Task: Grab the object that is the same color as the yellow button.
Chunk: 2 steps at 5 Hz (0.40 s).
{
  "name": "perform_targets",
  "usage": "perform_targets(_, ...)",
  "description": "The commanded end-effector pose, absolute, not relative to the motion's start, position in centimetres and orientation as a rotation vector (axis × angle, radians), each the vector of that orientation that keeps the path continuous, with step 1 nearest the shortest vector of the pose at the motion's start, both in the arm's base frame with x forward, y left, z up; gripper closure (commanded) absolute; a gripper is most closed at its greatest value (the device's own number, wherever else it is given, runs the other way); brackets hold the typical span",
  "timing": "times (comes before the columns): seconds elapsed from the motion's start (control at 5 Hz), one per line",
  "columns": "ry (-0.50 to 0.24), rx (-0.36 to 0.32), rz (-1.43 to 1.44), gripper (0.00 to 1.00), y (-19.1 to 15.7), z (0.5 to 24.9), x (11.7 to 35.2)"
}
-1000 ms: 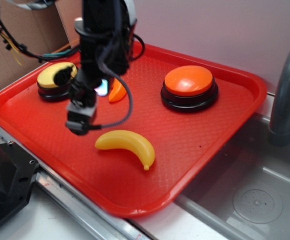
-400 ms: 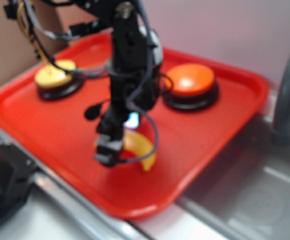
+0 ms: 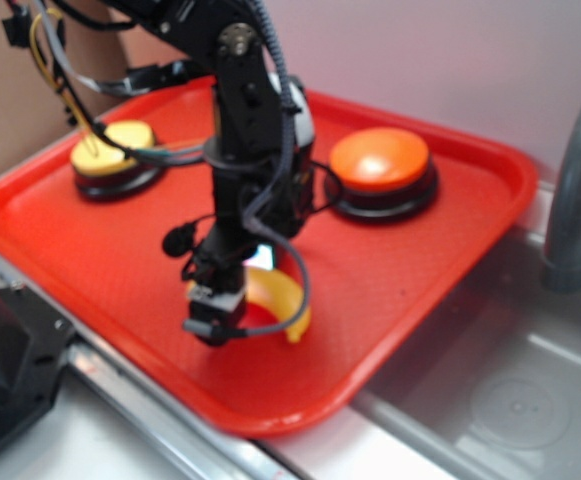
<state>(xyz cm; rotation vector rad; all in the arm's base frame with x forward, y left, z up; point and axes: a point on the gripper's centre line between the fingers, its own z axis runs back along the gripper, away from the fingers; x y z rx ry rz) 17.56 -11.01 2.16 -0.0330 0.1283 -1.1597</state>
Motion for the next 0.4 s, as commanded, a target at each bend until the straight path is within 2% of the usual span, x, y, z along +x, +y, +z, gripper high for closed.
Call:
perform_targets(0.0, 0.1, -0.004, -1.051, 1.0, -10.1, 2.8, 17.5)
perform_targets(0.2, 0.126, 0.026, -0.869, 1.0, -8.1, 7.1, 17.3)
